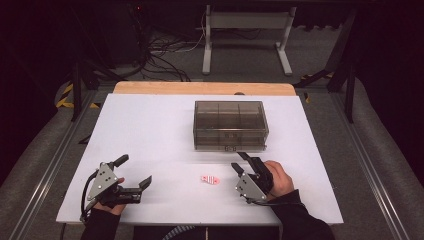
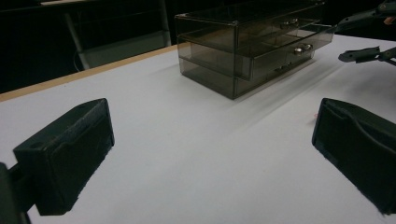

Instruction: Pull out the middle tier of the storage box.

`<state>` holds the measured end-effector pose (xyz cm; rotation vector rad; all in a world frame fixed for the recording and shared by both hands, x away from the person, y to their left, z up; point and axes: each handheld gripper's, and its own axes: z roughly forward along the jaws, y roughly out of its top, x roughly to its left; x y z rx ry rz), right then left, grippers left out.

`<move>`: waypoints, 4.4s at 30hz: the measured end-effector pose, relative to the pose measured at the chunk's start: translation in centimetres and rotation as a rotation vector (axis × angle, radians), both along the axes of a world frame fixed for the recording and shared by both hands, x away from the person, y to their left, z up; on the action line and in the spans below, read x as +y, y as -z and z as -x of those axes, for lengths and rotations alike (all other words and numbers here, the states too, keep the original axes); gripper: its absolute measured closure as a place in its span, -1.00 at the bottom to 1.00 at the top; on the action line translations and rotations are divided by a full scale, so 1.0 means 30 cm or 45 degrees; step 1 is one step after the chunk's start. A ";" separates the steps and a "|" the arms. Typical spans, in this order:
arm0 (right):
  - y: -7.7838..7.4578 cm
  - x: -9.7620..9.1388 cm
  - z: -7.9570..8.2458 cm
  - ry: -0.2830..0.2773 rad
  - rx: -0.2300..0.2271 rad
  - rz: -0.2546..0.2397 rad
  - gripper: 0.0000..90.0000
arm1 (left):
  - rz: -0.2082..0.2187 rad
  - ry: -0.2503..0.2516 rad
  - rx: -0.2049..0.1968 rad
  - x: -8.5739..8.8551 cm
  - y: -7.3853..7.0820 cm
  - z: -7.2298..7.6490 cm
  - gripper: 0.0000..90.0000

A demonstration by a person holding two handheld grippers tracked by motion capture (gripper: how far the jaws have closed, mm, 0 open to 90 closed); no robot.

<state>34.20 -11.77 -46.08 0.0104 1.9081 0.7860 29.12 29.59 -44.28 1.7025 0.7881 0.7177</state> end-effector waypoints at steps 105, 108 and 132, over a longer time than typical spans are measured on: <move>-0.198 -0.187 -0.103 -0.262 0.975 -0.522 -0.08 | -0.011 -0.010 -0.002 -0.001 0.001 -0.001 -1.00; -0.206 -0.186 -0.116 -0.242 0.988 -0.500 -0.06 | -0.011 -0.010 0.000 -0.001 0.001 -0.001 -1.00; -0.245 -0.122 -0.227 -0.175 1.018 -0.294 -0.02 | -0.013 -0.007 0.001 0.000 0.003 -0.005 -1.00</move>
